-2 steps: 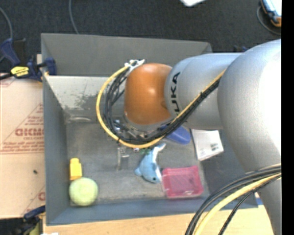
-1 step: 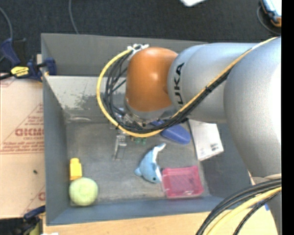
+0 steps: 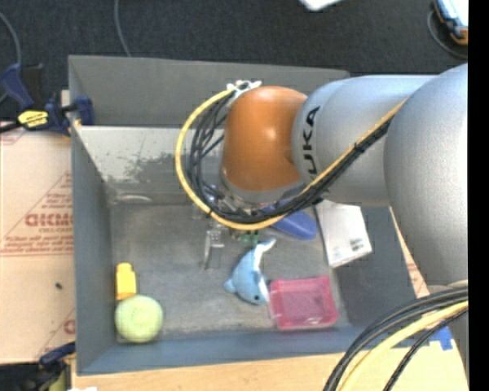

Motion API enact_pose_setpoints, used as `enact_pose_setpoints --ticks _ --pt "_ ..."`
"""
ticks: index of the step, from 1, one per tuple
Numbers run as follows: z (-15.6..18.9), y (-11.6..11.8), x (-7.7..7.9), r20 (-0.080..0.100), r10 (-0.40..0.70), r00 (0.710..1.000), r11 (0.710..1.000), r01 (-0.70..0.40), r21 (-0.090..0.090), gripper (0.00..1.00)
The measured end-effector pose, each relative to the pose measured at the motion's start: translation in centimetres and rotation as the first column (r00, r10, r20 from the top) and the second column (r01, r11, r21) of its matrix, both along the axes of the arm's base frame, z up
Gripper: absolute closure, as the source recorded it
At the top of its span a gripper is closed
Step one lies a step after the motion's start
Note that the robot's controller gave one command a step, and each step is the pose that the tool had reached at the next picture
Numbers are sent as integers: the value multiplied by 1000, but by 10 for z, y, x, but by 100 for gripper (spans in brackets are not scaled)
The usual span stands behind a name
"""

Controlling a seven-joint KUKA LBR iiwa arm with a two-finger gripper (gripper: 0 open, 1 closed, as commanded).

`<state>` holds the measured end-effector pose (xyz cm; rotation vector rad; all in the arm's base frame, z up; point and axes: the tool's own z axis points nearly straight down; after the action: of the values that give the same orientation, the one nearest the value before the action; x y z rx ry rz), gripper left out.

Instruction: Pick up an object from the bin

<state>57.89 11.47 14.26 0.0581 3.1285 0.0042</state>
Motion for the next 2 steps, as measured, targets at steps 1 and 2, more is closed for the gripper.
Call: enact_pose_setpoints --ticks 1,2 --pt "-36 -54 27 1 139 990 990 -139 -2 0" --pt "-10 -65 -1 0 17 1000 1000 -17 0 0"
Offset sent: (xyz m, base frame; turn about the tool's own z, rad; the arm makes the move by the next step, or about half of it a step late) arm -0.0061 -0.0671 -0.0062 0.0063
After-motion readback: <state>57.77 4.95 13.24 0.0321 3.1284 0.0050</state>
